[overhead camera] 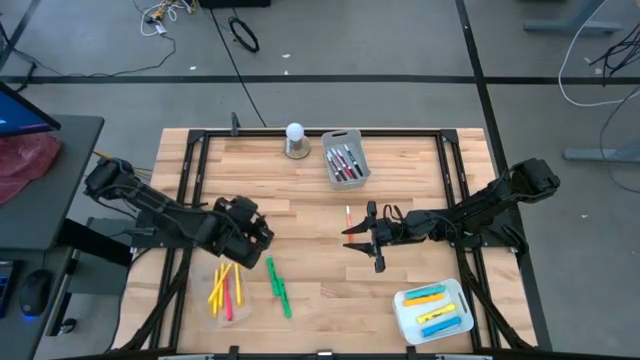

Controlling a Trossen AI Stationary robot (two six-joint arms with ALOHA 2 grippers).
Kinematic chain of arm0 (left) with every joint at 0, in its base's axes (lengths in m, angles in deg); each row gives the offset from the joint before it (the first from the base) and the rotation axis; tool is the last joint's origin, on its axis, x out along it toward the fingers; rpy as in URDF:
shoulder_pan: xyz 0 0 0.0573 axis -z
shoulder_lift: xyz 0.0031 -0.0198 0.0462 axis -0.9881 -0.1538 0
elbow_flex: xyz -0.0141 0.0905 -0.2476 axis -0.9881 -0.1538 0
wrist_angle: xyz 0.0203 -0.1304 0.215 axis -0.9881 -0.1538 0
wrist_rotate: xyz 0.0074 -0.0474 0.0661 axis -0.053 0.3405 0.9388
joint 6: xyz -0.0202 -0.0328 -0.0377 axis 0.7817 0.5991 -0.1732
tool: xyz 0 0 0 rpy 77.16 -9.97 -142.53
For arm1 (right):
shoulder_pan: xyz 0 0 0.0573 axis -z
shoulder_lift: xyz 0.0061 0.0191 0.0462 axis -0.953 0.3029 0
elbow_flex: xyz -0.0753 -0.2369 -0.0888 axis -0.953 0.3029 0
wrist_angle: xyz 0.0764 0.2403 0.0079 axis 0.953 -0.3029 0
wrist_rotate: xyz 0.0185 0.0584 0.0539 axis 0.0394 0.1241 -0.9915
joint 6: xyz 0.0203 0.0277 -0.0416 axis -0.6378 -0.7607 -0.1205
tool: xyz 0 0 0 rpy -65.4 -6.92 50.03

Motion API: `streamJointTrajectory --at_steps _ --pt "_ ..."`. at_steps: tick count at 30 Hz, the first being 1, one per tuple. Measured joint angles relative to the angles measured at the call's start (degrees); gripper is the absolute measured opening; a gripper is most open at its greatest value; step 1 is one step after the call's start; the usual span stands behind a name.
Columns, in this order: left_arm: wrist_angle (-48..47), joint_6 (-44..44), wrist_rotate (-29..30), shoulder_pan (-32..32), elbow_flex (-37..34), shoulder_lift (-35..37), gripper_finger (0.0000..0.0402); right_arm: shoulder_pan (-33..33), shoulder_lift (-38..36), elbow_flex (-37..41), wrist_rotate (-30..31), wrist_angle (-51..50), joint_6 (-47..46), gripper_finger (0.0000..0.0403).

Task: Pick & Place Markers
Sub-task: Put the green highlighter pen into the white bin

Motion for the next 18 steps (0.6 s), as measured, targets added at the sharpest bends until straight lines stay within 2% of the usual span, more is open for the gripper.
streamJointTrajectory --at_steps 6,10,14,16,18 --pt "0.6 -0.6 1.9 -2.8 0.0 -1.3 0.0192 0.0 0.0 0.0 2.1 -2.8 -2.9 0.0155" --pt "2.6 -2.6 2.1 -4.4 0.0 -4.4 0.0223 1.0 0.0 0.0 7.5 -10.4 -9.3 0.0155" --pt "7.0 -5.6 2.2 -5.7 0.0 -8.8 0.0255 2.5 0.0 0.0 8.1 -17.7 -14.6 0.0155" --pt "8.6 -6.2 -0.3 -6.4 0.0 -10.8 0.0268 2.7 0.0 0.0 8.0 -18.9 -15.9 0.0155" --pt "8.5 -6.2 -5.7 -6.8 0.0 -12.1 0.0276 2.7 0.0 0.0 7.9 -18.6 -16.2 0.0155"
